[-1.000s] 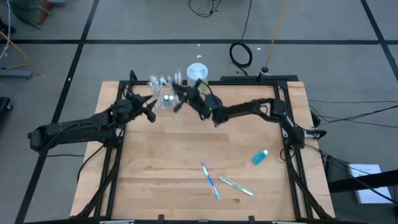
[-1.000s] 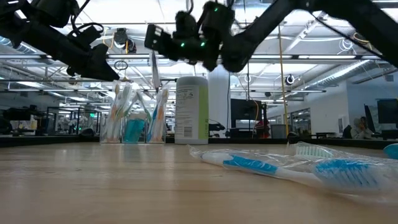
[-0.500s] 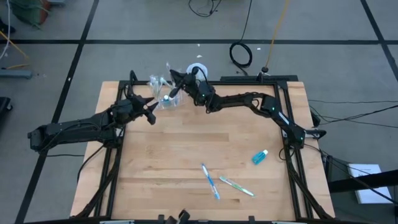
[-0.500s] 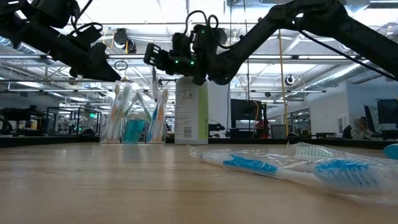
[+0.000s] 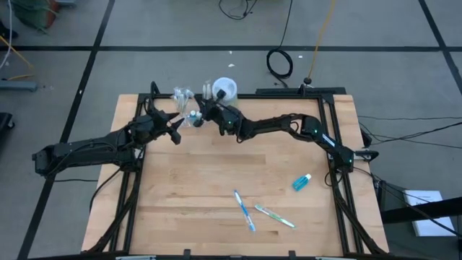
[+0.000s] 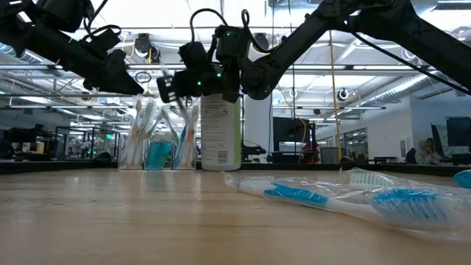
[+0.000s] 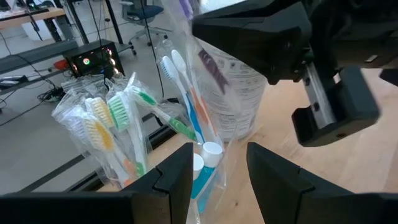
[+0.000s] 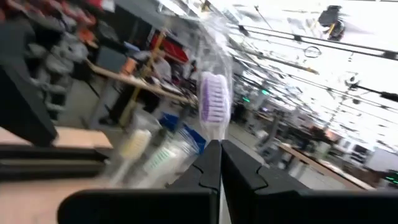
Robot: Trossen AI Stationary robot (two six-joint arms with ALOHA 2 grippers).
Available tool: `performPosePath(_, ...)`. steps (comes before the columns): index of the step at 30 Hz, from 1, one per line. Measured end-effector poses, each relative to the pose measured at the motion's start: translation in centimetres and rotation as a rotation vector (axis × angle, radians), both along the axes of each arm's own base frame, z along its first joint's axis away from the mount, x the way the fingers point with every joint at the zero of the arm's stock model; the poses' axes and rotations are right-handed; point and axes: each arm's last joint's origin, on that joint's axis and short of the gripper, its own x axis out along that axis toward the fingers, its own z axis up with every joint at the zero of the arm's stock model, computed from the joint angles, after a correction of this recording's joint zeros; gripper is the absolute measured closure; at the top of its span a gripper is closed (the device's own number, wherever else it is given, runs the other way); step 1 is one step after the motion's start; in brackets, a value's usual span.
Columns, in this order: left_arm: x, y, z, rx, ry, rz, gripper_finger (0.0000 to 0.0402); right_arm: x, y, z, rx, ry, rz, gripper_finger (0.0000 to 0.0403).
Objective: Pick & Place toothbrushing station
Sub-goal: Put the violet toothbrush into the transparent organizer
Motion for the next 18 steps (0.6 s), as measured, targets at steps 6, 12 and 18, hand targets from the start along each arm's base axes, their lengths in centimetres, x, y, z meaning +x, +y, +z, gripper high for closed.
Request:
performPosePath(6, 0.0, 0.0, 0.0, 0.000, 0.000, 0.000, 0.0250, -0.6, -1.4, 0.7, -0.002, -0.004, -0.042, 0.0403)
performPosePath(12, 0.0, 0.0, 0.0, 0.001, 0.001, 0.000, 0.0249, -0.8, -1.8, 1.2, -0.110, 0.064, -0.085, 0.0403)
performPosePath(18, 0.0, 0.0, 0.0, 0.001, 0.001, 0.000, 0.0250, -1.4, -1.3, 4.1, -0.203, 0.059, -0.117, 0.0403)
